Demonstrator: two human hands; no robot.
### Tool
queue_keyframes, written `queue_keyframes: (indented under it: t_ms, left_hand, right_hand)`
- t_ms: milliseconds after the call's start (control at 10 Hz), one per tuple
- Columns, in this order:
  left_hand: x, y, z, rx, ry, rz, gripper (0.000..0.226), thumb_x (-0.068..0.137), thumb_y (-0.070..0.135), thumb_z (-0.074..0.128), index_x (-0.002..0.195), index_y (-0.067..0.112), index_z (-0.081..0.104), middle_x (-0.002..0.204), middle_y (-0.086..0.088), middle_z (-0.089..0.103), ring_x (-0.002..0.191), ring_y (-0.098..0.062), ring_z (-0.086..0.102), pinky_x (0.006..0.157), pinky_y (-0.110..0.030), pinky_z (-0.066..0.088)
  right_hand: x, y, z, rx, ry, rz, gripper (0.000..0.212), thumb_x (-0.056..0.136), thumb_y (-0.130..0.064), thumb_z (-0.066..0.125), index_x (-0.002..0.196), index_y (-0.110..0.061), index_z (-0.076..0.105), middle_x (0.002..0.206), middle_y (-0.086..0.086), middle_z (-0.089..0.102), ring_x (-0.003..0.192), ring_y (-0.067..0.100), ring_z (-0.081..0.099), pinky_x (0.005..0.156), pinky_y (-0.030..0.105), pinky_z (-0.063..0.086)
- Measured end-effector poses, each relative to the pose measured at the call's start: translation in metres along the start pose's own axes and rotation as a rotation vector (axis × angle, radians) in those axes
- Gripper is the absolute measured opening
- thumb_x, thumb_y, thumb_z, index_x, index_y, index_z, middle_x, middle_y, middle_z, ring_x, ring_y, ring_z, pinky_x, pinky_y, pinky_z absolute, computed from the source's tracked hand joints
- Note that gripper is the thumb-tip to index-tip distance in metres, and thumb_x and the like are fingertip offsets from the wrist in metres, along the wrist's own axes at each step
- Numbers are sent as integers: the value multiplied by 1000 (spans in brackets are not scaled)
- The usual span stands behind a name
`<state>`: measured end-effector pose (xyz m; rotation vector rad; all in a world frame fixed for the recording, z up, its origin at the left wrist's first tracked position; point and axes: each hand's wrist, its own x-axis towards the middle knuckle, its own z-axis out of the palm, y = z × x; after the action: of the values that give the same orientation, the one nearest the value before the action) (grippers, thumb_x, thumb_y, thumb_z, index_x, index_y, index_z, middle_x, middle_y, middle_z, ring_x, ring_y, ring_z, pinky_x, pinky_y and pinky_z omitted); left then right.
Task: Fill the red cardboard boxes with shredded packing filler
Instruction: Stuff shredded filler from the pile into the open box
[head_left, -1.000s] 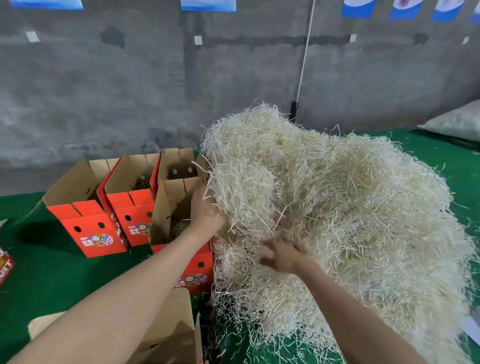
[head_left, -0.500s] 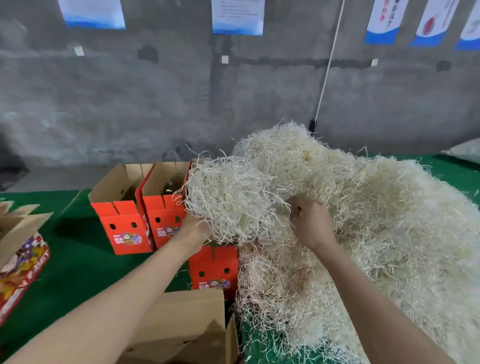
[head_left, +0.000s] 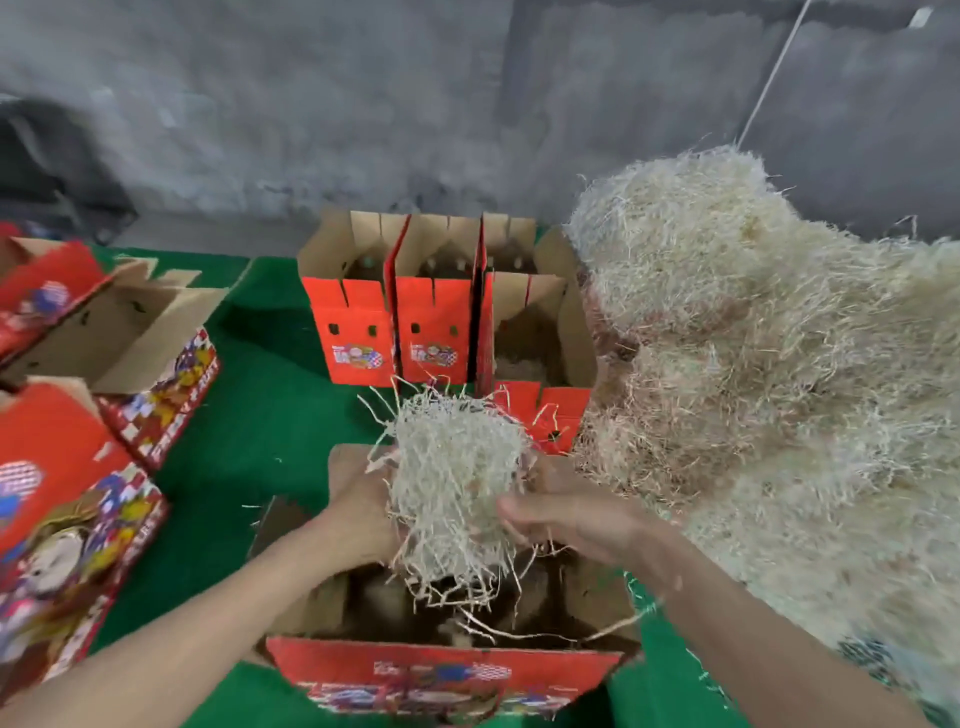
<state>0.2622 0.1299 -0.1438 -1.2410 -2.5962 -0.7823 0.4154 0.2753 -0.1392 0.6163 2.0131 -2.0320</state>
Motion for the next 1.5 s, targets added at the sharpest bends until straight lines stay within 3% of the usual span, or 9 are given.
queue_keyframes:
  t_ms: [100,200,400,600,900,1000,1100,1200,1500]
  left_hand:
    - [-10,-26,20,-441,-481,391,45,77,20,48,34,14,58,39,8,55,40,7,54,52,-6,31]
    - [-12,-40,25,-622,-804,28,52,69,2,71,116,15,55,113,1,63,99,-17,63,81,-22,49]
    - [-9,-77,21,-1191,-814,-473,47,77,-4,61,116,22,59,109,-9,56,91,-13,53,78,-29,40]
    - [-8,-49,49,-895,-924,-528,24,82,3,64,99,18,56,101,-4,62,81,-12,57,71,-18,45]
    - [-7,-67,48,-866,-891,-644,61,77,5,70,130,12,41,122,-3,54,117,-19,49,99,-29,34]
    - [-9,-78,38,-922,-840,-711,74,76,2,68,140,17,34,140,-6,40,132,-22,34,111,-38,22]
    - [-3,-90,27,-944,-739,-712,45,73,-6,67,105,24,59,100,4,66,85,1,61,74,-20,44]
    - [1,-93,21,-960,-771,-689,50,71,-7,70,103,29,57,89,22,68,88,0,58,76,-25,40]
    - [1,-27,33,-747,-1099,-558,129,46,66,77,149,20,14,155,0,17,140,-26,21,111,-52,18]
  right_hand:
    - [28,25,20,-66,92,92,73,65,-32,82,126,-17,45,106,-13,64,106,7,59,88,21,48]
    - [39,40,24,-9,304,51,30,79,5,59,91,-23,56,78,-13,68,76,5,61,69,21,47]
    - [32,63,26,14,392,64,44,85,3,56,102,-38,53,97,-19,65,80,-8,59,63,5,44]
    - [44,52,39,99,275,116,57,77,9,60,112,-33,43,105,-7,61,102,11,60,75,13,42]
    - [30,42,16,-76,434,223,53,85,0,59,133,-7,40,97,2,63,94,27,62,95,38,47]
    - [18,44,0,-89,457,240,51,85,-3,59,133,-4,42,72,-2,62,54,5,57,47,17,48]
    - [5,47,-11,-168,538,234,47,86,-4,58,131,-9,46,90,3,65,61,18,61,57,26,52]
    - [4,46,-6,-179,466,157,47,80,2,58,115,-28,48,91,-11,60,67,3,59,61,13,47]
    - [40,25,30,-179,271,136,35,83,-4,58,113,-20,49,96,-2,64,84,10,60,81,31,51]
